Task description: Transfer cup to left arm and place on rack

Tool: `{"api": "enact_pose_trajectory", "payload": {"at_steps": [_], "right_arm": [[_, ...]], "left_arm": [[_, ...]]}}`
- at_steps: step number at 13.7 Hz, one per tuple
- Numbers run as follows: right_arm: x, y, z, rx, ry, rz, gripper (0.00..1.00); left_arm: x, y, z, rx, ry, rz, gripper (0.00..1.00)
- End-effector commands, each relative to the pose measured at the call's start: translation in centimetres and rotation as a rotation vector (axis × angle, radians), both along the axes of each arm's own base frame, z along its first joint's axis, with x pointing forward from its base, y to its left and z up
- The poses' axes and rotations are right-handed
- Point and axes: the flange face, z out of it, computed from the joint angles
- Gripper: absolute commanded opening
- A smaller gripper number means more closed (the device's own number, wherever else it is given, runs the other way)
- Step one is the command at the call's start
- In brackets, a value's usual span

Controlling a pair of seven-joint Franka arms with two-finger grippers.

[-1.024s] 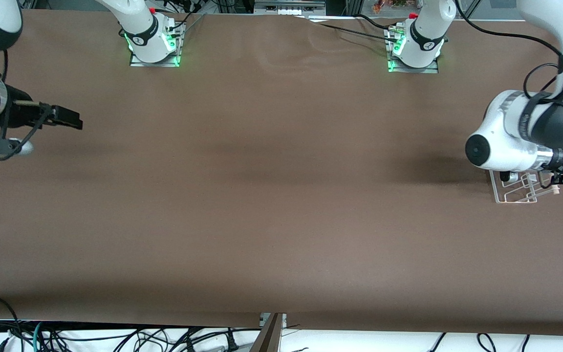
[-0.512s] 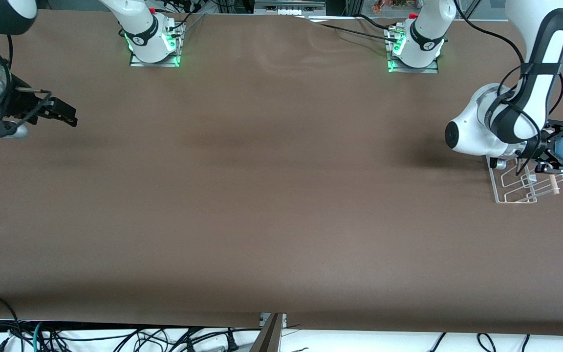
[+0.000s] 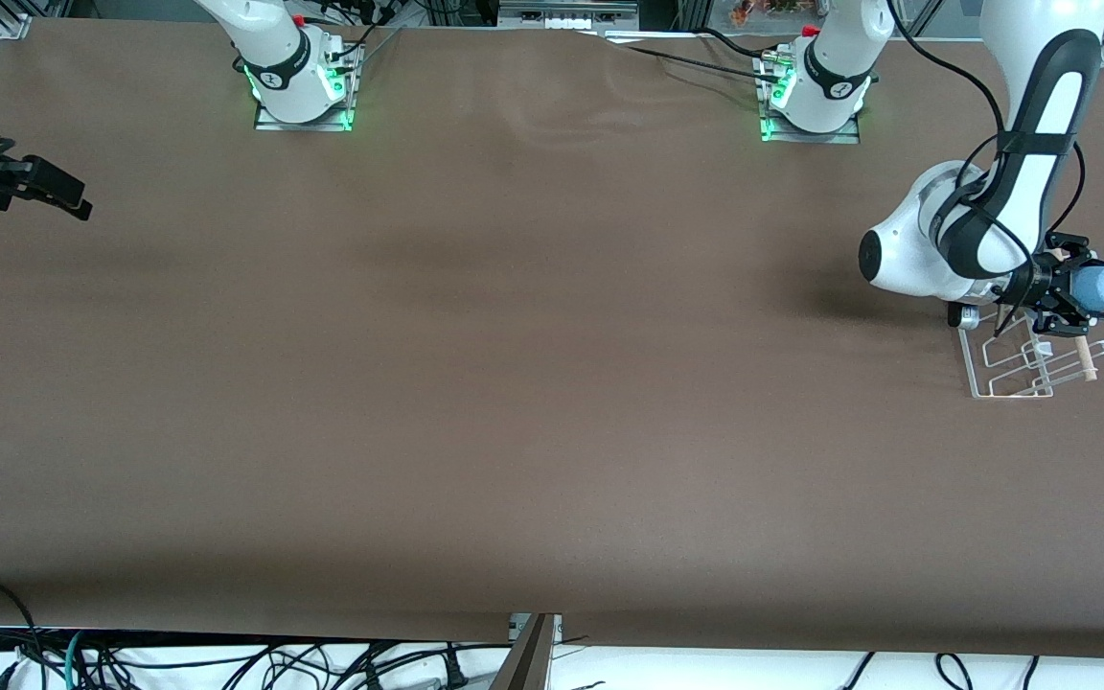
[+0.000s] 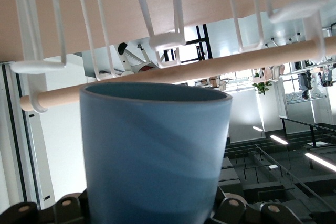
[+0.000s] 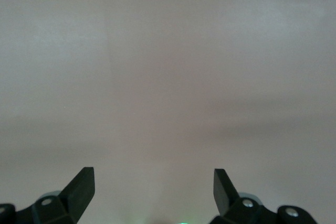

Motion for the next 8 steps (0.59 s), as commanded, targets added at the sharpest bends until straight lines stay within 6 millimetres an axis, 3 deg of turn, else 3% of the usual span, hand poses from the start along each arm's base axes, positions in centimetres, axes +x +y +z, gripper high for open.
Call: {"api": "enact_pose_trajectory", "payload": {"at_steps": [1, 4, 8], "right_arm": [[0.1, -0.2, 0.7, -0.002, -0.001, -0.014, 1.00], [1.4, -0.1, 2.5, 0.011, -0.043, -0.016, 1.00], [1.2, -2.0, 2.2, 0.054, -0.003, -0.061, 1.00]], "left_arm": [[-0.4, 0.3, -1.0, 0.014, -0.029, -0.020, 0.00], [-0.8, 0.5, -2.1, 0.022, -0.056, -0.042, 0.00], [-1.1, 0.5, -3.2, 0.017, -0.066, -0.040, 0.00]]}}
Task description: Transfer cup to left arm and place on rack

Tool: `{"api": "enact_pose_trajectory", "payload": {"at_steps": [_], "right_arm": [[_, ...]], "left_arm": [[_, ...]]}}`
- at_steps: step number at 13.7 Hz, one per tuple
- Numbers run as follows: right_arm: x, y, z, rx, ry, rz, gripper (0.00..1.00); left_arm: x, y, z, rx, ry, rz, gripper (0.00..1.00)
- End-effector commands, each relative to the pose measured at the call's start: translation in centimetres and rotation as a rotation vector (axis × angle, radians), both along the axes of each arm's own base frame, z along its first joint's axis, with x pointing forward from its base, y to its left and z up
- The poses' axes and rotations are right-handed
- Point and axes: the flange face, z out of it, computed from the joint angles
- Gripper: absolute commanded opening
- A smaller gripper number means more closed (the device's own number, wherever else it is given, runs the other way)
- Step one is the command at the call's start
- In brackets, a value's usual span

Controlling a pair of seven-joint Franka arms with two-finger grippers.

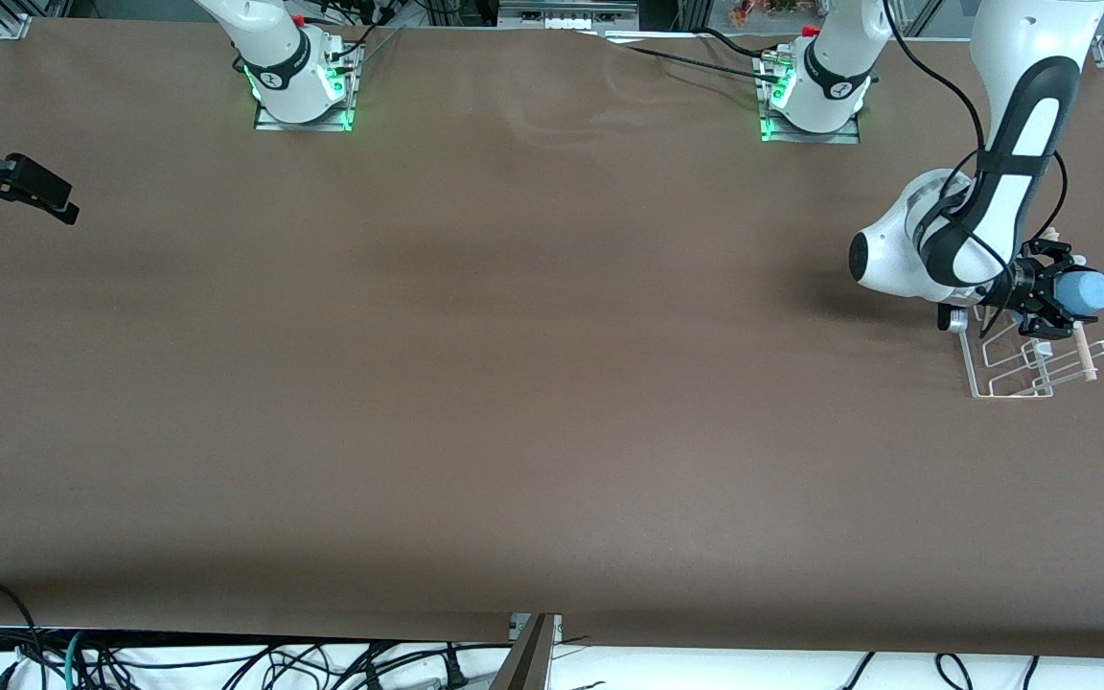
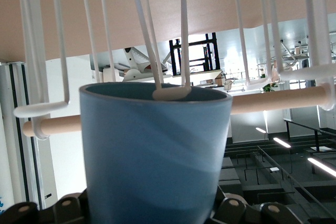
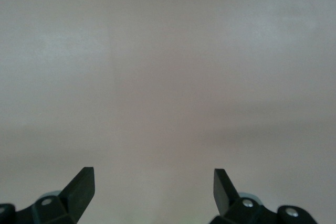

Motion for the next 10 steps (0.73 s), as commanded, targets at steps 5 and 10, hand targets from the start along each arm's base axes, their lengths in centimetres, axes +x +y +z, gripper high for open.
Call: {"api": "enact_pose_trajectory", "payload": {"at_steps": [5, 10], "right_arm": [[0.6, -0.7, 0.2, 0.054, 0.012, -0.029, 1.00], [1.8, 0.3, 0.3, 0.046, 0.016, -0.009, 1.00]], "left_arm": [[0.1, 0.3, -1.7, 0.002, -0.024, -0.021, 0.00], [1.8, 0.0, -0.8, -0.027, -0.053, -0.018, 1.00]]}}
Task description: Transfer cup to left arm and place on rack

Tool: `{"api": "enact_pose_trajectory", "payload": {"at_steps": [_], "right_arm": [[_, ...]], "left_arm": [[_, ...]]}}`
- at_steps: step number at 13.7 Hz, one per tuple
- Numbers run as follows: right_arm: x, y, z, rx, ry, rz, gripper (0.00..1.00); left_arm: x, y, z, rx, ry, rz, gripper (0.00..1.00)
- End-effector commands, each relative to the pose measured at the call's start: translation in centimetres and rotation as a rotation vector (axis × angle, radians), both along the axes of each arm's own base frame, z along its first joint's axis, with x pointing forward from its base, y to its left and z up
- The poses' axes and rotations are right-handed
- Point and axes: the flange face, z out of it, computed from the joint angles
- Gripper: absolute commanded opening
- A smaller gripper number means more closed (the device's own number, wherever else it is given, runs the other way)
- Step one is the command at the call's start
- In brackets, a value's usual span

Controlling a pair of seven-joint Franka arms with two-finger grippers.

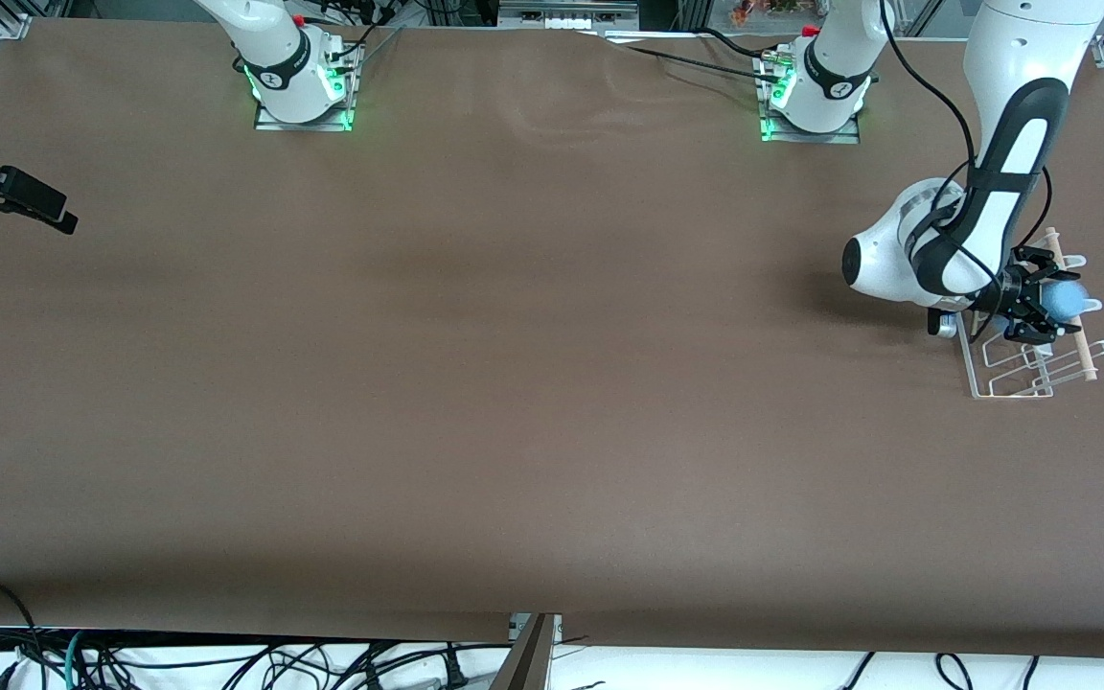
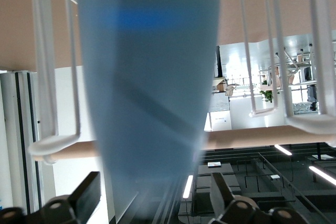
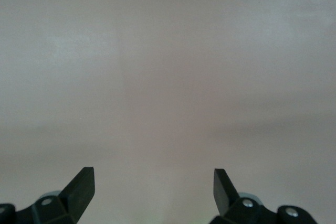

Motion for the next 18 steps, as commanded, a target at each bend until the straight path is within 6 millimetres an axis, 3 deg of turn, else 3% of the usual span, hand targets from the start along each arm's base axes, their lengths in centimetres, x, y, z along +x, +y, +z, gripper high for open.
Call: {"api": "enact_pose_trajectory", "payload": {"at_steps": [1, 3, 8, 10, 12, 15, 18], "right_arm": [[0.3, 0.1, 0.6, 0.008, 0.009, -0.003, 1.00], [0.3, 0.1, 0.6, 0.010, 0.009, -0.003, 1.00], [0.3, 0.1, 0.6, 0.007, 0.009, -0.001, 1.00], [0.3, 0.1, 0.6, 0.008, 0.009, 0.000, 1.00], [0.3, 0.1, 0.6, 0.008, 0.009, 0.000, 1.00], [0.3, 0.1, 0.6, 0.008, 0.009, 0.000, 1.00], [0.3, 0.2, 0.6, 0.008, 0.009, 0.000, 1.00]], "left_arm": [[1.7, 0.0, 1.2, -0.010, -0.041, -0.008, 1.00], [3.1, -0.3, 3.0, -0.063, -0.100, 0.073, 1.00], [7.9, -2.3, 9.9, -0.294, -0.321, 0.321, 1.00], [9.3, -2.8, 14.0, -0.393, -0.418, 0.396, 1.00], [10.5, -4.7, 17.9, -0.505, -0.501, 0.444, 1.00], [12.0, -7.4, 25.6, -0.678, -0.644, 0.481, 1.00], [13.0, -8.5, 31.6, -0.873, -0.751, 0.560, 1.00]]}}
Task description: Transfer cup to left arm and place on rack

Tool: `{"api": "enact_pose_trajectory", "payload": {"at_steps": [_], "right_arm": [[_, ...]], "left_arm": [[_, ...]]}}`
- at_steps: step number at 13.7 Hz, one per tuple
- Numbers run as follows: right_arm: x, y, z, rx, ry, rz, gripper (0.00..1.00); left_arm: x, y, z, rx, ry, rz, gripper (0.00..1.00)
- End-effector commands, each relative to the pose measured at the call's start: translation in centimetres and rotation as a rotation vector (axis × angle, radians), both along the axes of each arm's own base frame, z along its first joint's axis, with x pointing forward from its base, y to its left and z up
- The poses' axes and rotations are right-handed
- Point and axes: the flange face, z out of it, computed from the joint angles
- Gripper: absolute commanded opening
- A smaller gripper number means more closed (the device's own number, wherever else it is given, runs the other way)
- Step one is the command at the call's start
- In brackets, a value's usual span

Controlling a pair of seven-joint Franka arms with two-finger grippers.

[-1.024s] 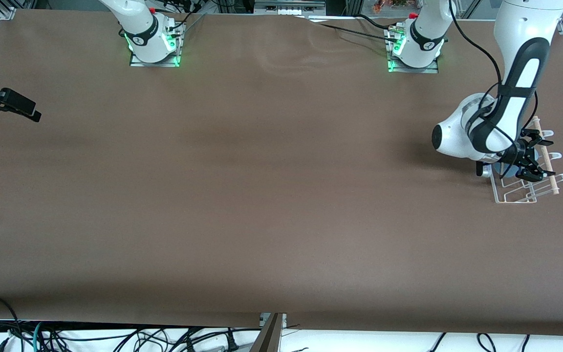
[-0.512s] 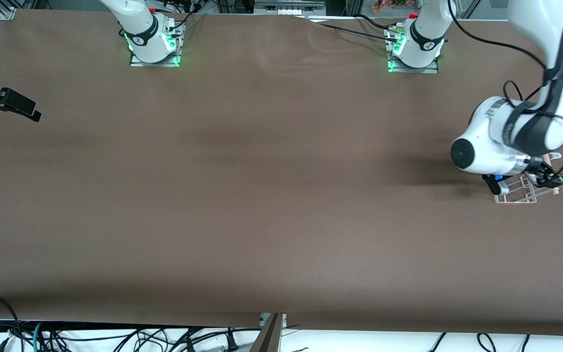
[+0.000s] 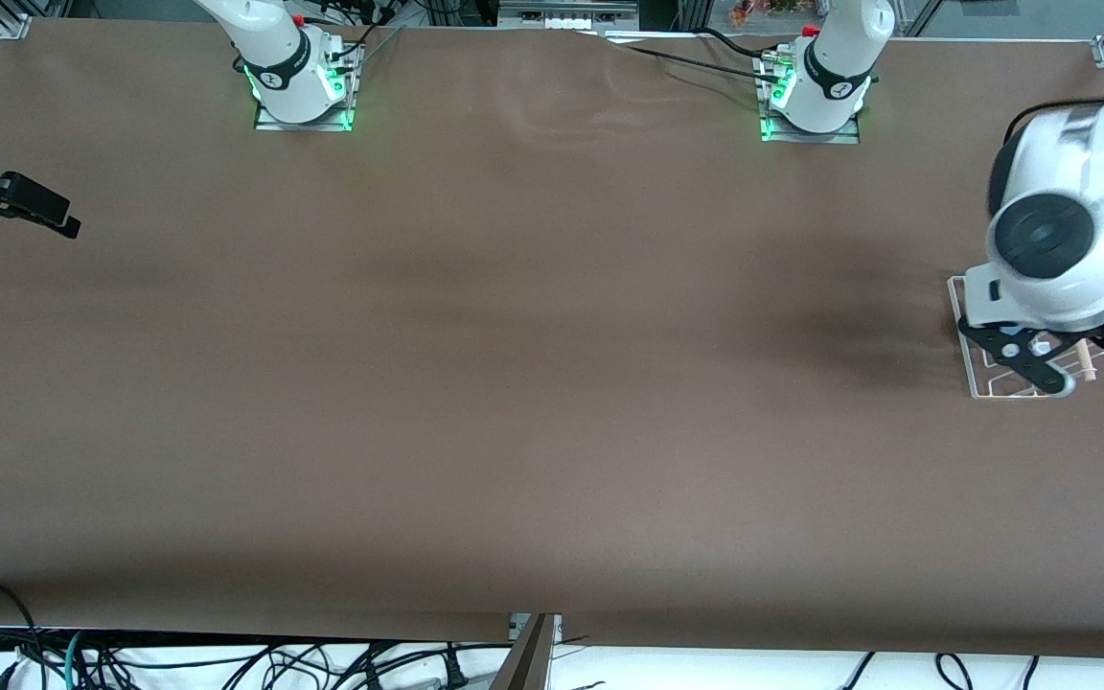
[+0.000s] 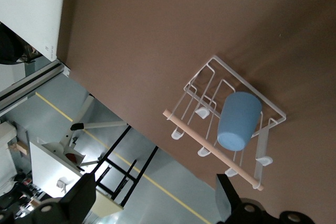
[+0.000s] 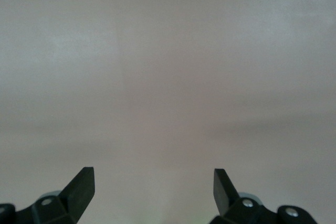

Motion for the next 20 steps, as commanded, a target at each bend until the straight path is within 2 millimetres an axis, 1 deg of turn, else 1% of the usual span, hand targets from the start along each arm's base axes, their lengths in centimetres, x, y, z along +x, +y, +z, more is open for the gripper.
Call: {"api": "enact_pose_trajectory", "payload": {"at_steps": [1, 3, 5, 6, 8, 9, 10, 12, 15, 17, 19, 20], "right_arm": [[0.1, 0.1, 0.7, 0.008, 0.003, -0.002, 1.00], [0.1, 0.2, 0.7, 0.008, 0.003, 0.000, 1.00], [0.1, 0.2, 0.7, 0.008, 0.003, 0.000, 1.00], [0.1, 0.2, 0.7, 0.008, 0.003, 0.000, 1.00], [0.1, 0.2, 0.7, 0.008, 0.003, 0.000, 1.00], [0.1, 0.2, 0.7, 0.008, 0.003, 0.000, 1.00], [0.1, 0.3, 0.7, 0.008, 0.003, 0.001, 1.00], [0.1, 0.3, 0.7, 0.008, 0.003, 0.003, 1.00], [0.1, 0.2, 0.7, 0.008, 0.003, 0.001, 1.00], [0.1, 0.3, 0.7, 0.008, 0.003, 0.003, 1.00], [0.1, 0.2, 0.7, 0.008, 0.003, 0.001, 1.00], [0.1, 0.3, 0.7, 0.008, 0.003, 0.003, 1.00]], "left_arm": [[0.7, 0.0, 5.0, -0.176, -0.111, 0.072, 1.00], [0.1, 1.2, 7.1, -0.335, -0.183, 0.199, 1.00], [-0.5, 1.9, 7.8, -0.481, -0.239, 0.361, 1.00], [-0.7, 1.8, 8.2, -0.534, -0.269, 0.443, 1.00], [-1.3, 0.7, 9.1, -0.646, -0.321, 0.661, 1.00], [-1.8, 0.9, 9.5, -0.698, -0.327, 0.796, 1.00], [-2.3, 0.5, 9.9, -0.725, -0.325, 0.885, 1.00], [-3.2, 0.2, 10.8, -0.714, -0.317, 0.917, 1.00], [-4.6, 0.0, 10.1, -0.656, -0.214, 0.947, 1.00], [-4.3, 0.3, 9.9, -0.656, -0.210, 0.953, 1.00], [-2.9, 0.3, 10.2, -0.658, -0.218, 0.945, 1.00], [-2.8, 0.1, 10.4, -0.642, -0.215, 0.937, 1.00]]}}
